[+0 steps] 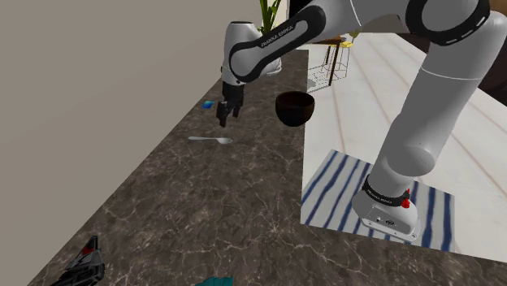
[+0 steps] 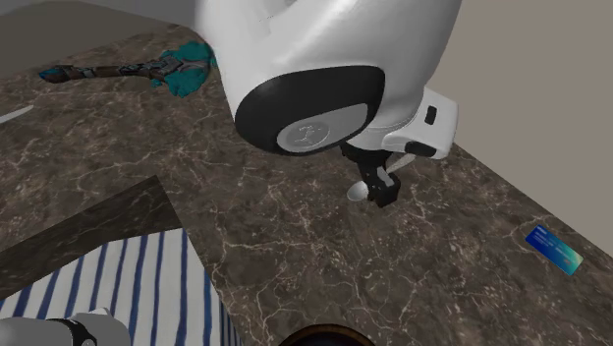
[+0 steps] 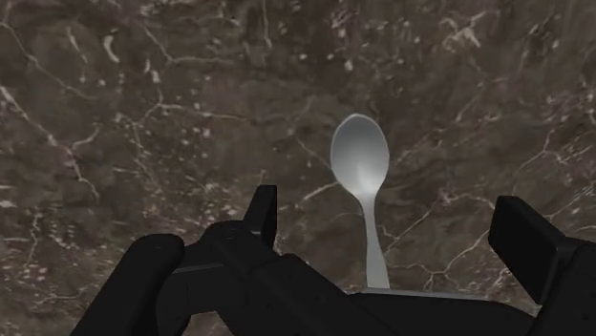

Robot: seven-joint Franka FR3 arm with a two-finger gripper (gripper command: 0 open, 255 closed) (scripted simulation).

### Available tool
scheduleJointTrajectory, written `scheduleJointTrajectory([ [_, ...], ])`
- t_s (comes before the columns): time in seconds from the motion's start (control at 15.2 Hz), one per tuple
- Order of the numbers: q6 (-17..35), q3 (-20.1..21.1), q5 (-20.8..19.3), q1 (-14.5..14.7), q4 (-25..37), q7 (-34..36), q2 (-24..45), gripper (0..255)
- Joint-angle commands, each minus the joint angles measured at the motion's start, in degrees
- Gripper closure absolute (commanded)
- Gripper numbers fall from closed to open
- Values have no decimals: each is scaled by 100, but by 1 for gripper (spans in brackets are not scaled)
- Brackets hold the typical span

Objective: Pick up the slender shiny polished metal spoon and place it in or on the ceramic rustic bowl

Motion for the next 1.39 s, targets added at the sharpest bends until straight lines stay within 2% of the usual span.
scheduleJointTrajectory([
  [0.0,197,34,-82,37,306,60,423,0],
  [0.46,576,63,-430,256,1543,329,1801,0],
  [0.92,944,43,-491,323,1580,368,2205,0],
  [1.32,973,41,-497,329,1586,371,2240,0],
])
